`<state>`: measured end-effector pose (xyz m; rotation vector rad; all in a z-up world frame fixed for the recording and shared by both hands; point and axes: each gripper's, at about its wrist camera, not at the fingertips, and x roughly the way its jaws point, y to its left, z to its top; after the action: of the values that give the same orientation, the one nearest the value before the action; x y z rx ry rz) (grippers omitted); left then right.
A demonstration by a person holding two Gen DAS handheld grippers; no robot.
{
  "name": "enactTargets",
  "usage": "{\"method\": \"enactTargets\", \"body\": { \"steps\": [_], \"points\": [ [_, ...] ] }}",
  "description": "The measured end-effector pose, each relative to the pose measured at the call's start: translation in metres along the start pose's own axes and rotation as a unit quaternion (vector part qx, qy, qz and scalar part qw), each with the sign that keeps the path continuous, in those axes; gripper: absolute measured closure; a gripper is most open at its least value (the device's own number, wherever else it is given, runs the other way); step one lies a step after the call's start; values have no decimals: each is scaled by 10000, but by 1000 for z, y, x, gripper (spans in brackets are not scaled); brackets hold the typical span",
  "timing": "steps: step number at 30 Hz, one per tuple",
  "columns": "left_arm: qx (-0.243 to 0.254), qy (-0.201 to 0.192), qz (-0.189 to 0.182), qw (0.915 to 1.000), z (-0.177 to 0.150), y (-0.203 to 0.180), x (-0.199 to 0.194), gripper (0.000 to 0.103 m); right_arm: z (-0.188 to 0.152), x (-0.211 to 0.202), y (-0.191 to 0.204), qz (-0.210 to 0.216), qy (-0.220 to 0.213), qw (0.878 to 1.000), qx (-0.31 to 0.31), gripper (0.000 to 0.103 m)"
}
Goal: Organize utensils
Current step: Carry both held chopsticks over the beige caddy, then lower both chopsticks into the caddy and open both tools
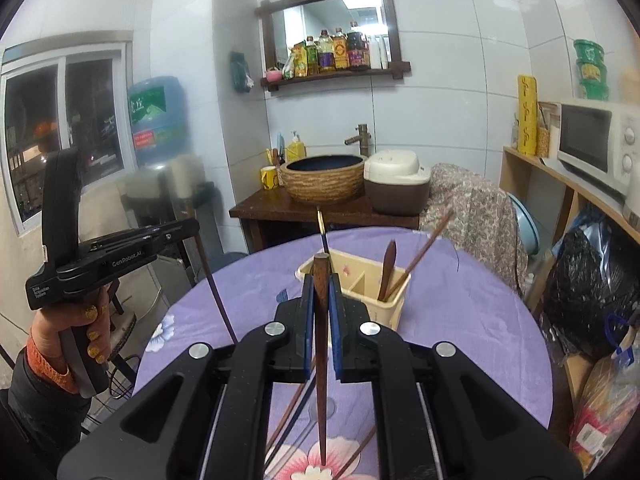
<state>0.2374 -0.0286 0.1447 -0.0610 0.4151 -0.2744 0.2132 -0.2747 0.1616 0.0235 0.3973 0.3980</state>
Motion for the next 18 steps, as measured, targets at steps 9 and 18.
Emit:
{"method": "enactTargets", "body": {
  "steps": [9, 18],
  "points": [
    [-60, -580, -197, 9981, 91, -22, 11, 95, 103, 17, -10, -340, -822, 9960, 3, 95],
    [-58, -509, -56, 9987, 108, -36, 73, 95, 124, 78, -36, -601, -842, 9945, 155, 95]
  ]
}}
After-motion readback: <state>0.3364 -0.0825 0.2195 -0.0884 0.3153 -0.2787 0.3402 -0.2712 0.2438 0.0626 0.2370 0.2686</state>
